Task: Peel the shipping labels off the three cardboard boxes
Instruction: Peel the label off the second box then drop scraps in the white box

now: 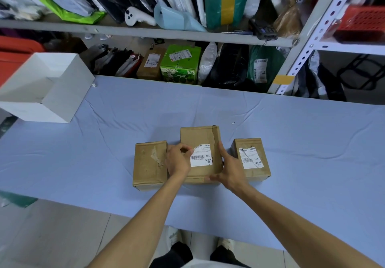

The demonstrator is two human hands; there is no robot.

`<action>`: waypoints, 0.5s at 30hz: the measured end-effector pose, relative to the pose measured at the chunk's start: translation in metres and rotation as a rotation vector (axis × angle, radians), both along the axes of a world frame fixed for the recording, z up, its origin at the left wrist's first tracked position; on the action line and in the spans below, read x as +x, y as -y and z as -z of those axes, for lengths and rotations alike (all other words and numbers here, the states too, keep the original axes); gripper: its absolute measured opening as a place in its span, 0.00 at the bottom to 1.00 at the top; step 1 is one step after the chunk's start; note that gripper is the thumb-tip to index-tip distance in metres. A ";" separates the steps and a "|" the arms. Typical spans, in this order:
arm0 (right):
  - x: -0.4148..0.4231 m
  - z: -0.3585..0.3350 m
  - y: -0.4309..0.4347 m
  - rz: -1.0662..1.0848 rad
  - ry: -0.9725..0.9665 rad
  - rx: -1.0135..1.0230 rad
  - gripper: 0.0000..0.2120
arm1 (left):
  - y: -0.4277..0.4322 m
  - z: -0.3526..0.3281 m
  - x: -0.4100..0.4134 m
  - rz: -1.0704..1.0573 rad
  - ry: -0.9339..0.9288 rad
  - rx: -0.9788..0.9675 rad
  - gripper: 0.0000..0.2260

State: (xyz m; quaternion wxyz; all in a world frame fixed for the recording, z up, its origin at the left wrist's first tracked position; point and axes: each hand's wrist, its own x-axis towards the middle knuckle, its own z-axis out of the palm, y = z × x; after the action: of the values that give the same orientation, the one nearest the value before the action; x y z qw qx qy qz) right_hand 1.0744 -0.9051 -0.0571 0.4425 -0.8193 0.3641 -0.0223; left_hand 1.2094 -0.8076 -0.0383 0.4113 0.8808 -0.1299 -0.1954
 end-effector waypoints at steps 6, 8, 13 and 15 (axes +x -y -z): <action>-0.001 0.005 0.002 0.005 0.024 0.012 0.61 | -0.002 0.001 -0.005 -0.027 0.015 -0.038 0.01; -0.001 0.007 0.003 0.002 0.034 0.020 0.61 | -0.003 0.001 -0.005 -0.017 0.039 -0.053 0.02; -0.001 0.008 0.004 -0.004 0.052 0.019 0.61 | -0.006 0.003 -0.008 0.010 0.086 -0.112 0.06; -0.001 0.009 0.005 -0.002 0.065 0.029 0.62 | -0.008 0.005 -0.009 0.030 0.113 -0.140 0.04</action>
State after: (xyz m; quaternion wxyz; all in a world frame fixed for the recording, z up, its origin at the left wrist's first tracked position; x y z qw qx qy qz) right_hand 1.0739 -0.9098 -0.0665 0.4658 -0.8121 0.3489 -0.0433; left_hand 1.2001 -0.7999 -0.0438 0.4607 0.8575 -0.1797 -0.1419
